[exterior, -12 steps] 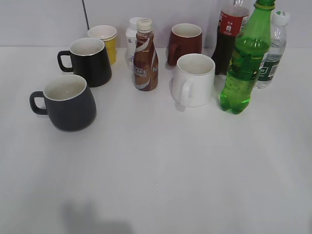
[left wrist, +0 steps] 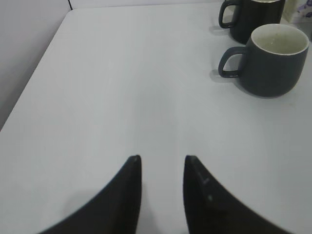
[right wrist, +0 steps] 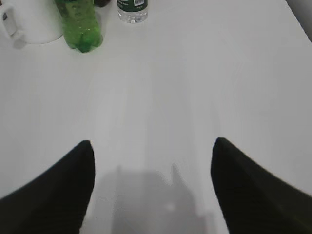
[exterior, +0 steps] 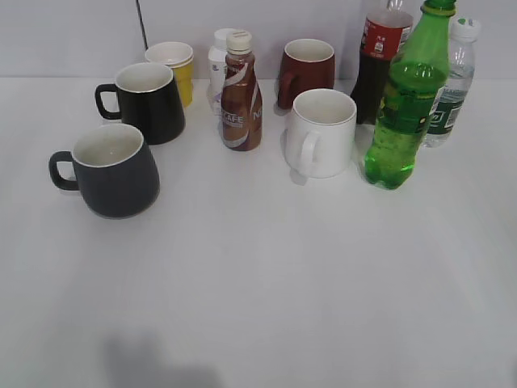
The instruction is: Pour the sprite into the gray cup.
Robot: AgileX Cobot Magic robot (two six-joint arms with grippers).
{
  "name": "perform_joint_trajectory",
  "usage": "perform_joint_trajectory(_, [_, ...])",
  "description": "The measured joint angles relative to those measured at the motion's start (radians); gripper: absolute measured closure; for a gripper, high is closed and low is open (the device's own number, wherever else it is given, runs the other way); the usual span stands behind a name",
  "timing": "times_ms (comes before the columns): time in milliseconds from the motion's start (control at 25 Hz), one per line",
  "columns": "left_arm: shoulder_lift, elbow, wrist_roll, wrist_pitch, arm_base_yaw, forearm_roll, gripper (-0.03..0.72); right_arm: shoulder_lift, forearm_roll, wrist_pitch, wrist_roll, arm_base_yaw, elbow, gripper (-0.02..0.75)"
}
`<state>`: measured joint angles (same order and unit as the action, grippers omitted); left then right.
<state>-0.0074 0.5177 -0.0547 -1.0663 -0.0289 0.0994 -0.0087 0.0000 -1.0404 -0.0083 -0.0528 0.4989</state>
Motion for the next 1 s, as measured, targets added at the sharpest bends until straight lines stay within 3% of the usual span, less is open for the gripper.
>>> perform_joint_trajectory(1000, [0.0,0.0,0.0,0.0,0.0,-0.004,0.454,0.0,0.0,0.0,-0.001,0.0,0.0,0.183])
